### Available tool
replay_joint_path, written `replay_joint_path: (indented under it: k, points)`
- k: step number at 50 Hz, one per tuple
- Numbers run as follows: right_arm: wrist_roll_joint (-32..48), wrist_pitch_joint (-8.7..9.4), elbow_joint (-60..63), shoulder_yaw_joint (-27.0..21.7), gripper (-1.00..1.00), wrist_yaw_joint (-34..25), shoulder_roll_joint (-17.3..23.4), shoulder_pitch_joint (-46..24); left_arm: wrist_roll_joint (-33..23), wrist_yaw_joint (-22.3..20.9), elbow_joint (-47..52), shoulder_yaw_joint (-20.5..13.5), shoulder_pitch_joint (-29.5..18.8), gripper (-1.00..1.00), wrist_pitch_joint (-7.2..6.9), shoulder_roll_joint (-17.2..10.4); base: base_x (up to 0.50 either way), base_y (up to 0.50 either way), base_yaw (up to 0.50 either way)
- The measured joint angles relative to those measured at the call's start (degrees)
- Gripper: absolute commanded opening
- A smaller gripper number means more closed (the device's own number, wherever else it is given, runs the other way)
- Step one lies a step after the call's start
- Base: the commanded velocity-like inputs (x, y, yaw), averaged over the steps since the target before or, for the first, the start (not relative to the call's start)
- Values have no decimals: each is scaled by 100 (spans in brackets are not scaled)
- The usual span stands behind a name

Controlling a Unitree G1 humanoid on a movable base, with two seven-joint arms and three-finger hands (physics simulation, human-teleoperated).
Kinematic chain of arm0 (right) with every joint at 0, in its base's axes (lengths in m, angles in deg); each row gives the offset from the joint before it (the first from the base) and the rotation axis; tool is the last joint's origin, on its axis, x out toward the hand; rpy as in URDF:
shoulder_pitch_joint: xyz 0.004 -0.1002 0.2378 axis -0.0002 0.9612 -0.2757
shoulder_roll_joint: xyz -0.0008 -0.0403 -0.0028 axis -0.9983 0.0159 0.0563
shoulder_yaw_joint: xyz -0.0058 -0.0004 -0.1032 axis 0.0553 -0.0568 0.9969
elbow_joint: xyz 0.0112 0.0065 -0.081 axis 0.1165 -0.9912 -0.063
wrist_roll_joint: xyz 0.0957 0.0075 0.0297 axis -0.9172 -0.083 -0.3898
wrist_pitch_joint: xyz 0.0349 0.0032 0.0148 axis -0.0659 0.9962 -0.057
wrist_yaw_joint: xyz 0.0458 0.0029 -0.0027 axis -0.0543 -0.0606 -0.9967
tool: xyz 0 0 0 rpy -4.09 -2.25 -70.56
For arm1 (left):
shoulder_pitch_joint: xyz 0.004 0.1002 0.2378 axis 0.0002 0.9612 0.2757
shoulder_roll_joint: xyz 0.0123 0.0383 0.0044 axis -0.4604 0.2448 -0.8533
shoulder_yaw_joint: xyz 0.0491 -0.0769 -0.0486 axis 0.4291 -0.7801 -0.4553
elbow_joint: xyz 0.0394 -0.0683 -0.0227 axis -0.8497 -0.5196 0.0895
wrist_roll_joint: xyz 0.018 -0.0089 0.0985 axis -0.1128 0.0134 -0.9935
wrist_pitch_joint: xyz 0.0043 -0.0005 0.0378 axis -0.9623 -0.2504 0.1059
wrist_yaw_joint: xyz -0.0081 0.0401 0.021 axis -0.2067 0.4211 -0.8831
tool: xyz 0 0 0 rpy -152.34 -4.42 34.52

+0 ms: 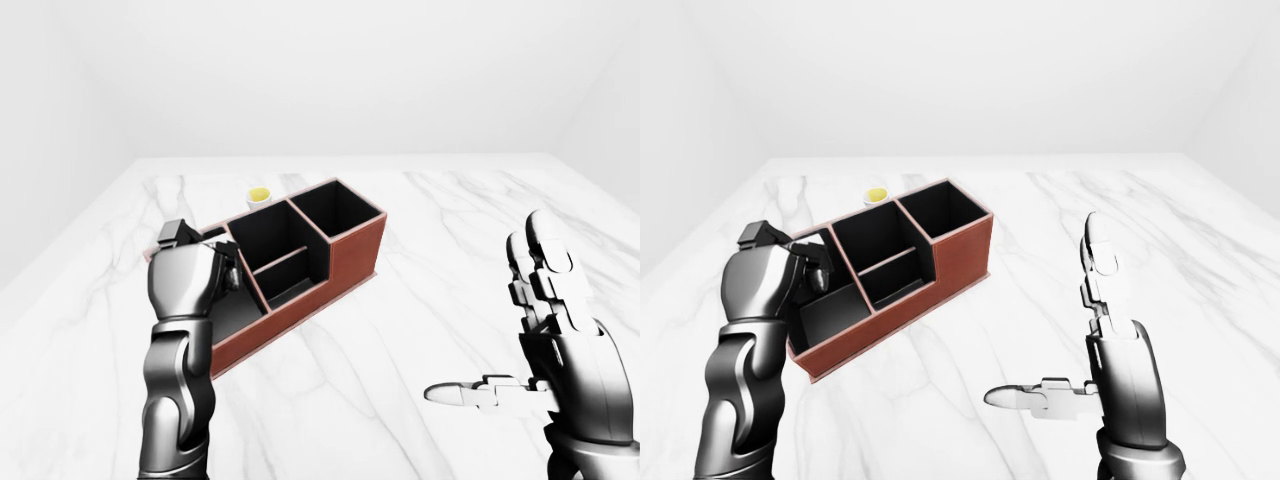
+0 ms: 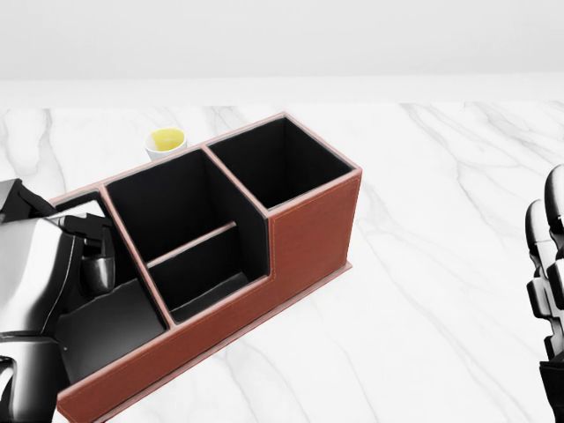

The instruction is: Pick up the book and place it in the left compartment of the caddy.

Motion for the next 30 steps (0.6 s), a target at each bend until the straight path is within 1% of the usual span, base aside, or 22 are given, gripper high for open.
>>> replay_joint_path:
  k: [15,30]
  points:
    - [6,0,0,-79,100,-80,-82,10,-58,352,-910,55,-110,-100,0,-125,0,0,0]
    - [32,0,0,-51,100,-78,-73,-6,-32,727,-1782,128,-282,-100,0,-218,0,0,0]
